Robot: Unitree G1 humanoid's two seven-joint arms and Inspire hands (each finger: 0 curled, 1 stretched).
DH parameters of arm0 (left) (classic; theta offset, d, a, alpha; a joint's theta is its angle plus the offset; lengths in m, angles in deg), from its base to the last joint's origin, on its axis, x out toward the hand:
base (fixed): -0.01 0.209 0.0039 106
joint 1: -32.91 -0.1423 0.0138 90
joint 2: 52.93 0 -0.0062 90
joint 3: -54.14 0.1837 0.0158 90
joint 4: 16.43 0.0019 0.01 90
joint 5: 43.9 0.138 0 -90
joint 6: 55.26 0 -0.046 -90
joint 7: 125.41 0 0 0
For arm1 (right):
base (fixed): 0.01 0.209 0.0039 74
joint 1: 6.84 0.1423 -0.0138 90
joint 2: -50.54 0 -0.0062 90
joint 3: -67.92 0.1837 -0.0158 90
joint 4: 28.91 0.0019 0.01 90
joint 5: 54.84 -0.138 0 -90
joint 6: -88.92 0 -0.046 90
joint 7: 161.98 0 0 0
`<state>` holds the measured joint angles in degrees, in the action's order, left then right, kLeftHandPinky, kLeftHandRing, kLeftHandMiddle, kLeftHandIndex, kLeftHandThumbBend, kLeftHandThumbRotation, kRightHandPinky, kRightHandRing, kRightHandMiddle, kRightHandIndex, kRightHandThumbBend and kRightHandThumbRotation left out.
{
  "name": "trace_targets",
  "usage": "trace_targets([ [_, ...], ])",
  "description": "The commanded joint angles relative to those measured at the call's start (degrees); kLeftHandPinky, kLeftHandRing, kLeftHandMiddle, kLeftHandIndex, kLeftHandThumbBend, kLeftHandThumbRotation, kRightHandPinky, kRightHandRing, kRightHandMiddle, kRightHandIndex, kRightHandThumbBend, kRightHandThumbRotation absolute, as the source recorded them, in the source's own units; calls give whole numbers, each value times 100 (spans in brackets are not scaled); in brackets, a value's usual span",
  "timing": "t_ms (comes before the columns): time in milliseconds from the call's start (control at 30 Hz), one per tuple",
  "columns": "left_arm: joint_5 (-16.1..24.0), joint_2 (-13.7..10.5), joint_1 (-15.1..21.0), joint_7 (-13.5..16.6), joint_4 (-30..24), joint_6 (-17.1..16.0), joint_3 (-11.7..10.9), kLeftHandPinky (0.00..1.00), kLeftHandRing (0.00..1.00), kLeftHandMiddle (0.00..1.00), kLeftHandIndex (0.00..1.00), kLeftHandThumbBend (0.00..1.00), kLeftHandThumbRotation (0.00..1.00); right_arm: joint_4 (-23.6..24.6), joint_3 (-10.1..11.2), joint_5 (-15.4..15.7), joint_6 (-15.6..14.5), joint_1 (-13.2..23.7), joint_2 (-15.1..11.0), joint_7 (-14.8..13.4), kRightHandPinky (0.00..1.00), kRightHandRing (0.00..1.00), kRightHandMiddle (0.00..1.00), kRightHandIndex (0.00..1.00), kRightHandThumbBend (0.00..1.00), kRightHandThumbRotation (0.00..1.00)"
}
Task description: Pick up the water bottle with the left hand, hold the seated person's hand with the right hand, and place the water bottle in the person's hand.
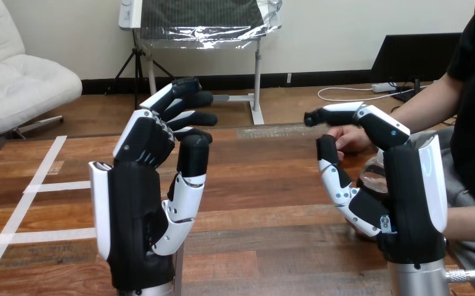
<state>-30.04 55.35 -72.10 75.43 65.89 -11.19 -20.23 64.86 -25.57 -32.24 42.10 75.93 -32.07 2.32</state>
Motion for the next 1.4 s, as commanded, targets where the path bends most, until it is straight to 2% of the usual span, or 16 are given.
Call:
trace_targets([
  [0, -130, 165, -723, -45, -165, -136, 153, 47, 58, 65, 67, 39, 54, -42, -23, -128, 109, 405, 138, 18, 33, 46, 55, 56, 15, 0],
  [533, -253, 170, -721, -148, -208, -91, 144, 46, 56, 63, 64, 38, 51, -161, -56, -178, 133, 452, 210, 63, 34, 48, 57, 58, 12, 0],
  [1367, -82, 235, -676, -90, -166, -71, 64, 45, 55, 62, 63, 36, 50, -193, 67, -257, 140, 412, 177, 125, 38, 54, 61, 61, 18, 0],
])
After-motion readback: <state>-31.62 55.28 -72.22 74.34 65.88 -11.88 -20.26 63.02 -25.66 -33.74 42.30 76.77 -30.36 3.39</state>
